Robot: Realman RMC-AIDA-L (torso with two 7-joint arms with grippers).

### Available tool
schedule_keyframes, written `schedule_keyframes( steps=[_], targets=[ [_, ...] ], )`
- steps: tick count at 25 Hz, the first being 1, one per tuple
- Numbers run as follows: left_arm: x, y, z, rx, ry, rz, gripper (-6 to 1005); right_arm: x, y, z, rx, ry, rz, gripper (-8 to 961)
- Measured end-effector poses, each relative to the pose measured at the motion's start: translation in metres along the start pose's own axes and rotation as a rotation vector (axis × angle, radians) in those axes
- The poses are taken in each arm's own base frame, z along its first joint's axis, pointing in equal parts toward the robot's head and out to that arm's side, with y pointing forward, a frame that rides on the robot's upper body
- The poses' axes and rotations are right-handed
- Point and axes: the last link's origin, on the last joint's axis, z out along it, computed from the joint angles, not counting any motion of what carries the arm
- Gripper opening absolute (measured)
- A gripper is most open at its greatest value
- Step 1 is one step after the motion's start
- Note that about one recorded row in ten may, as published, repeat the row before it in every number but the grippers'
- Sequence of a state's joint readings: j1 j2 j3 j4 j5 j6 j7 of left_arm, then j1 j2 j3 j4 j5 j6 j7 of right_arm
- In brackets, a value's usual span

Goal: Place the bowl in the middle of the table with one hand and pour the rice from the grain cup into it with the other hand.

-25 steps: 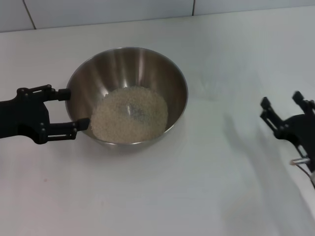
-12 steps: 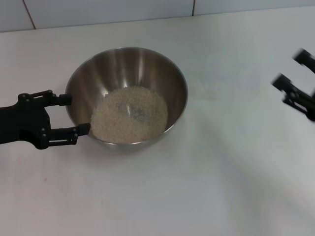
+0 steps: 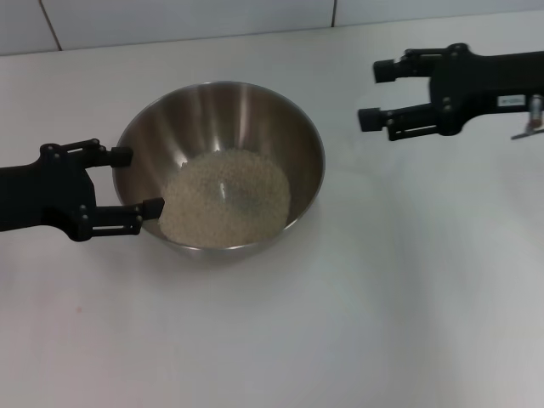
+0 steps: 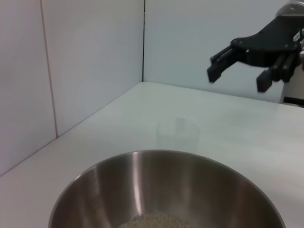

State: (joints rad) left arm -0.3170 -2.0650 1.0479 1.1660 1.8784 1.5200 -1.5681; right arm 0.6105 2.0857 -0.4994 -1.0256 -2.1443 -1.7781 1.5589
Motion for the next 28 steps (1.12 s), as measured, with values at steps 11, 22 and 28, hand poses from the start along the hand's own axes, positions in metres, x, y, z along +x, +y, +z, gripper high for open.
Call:
schedule_keyframes(
  steps=[11,22,28],
  targets=[
    [0.003,-0.001,0.0,0.0,0.003,0.005,847,-0.014,0.0,0.027,0.004,0.138,-0.028,820],
    [0.005,-0.001,0.002,-0.006,0.003,0.011,847,-0.014,0.0,0.027,0.004,0.14,-0.032,820],
    [0.005,-0.002,0.001,-0.005,0.004,0.005,847,-0.015,0.0,0.028,0.004,0.14,-0.036,820]
  ],
)
